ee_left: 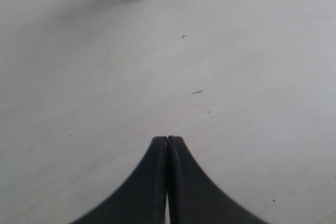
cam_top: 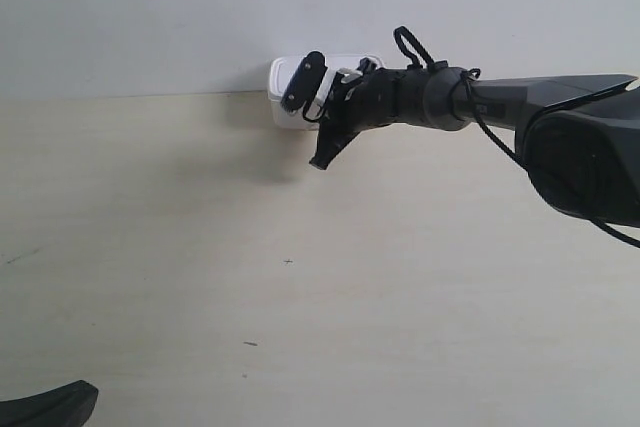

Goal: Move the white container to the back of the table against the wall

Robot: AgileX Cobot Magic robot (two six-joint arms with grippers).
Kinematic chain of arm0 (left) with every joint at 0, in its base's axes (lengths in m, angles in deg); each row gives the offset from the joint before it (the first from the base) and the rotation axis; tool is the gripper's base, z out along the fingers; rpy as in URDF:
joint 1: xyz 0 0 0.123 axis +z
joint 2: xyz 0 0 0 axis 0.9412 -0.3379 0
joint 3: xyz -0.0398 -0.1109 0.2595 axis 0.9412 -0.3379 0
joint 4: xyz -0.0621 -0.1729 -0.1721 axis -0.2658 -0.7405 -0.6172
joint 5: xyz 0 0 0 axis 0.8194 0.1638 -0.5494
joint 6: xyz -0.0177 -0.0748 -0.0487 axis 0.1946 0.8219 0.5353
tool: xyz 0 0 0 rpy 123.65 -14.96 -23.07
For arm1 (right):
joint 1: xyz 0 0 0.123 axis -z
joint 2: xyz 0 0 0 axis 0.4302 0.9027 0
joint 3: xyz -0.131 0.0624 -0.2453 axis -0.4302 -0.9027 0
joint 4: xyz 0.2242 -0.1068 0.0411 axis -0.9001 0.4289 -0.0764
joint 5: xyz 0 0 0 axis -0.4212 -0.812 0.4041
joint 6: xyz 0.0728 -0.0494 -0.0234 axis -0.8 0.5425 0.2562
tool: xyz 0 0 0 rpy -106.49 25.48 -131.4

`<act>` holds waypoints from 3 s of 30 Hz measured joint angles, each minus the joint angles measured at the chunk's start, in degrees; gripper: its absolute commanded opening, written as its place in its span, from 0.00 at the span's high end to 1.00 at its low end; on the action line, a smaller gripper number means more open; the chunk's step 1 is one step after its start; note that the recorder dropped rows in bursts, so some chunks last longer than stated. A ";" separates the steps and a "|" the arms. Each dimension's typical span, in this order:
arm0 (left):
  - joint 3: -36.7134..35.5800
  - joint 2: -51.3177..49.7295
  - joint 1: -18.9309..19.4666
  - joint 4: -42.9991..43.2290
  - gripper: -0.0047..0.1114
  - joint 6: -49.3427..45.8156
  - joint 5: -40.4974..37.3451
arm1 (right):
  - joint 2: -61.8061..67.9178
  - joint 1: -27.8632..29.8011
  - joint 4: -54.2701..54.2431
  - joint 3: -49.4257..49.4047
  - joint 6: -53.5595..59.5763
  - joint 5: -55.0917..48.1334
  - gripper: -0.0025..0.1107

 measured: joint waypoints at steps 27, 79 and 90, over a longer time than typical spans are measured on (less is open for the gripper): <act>0.00 0.00 0.00 0.00 0.96 0.00 0.00 | 0.00 0.22 23.02 0.00 -23.02 -2.57 0.98; 0.00 0.82 4.17 28.24 0.96 6.85 16.93 | -83.59 0.54 -11.69 -82.07 -31.23 13.59 0.98; 0.00 8.54 32.11 35.27 0.96 7.07 43.65 | -116.02 0.54 -17.15 -83.42 -32.59 -7.36 0.98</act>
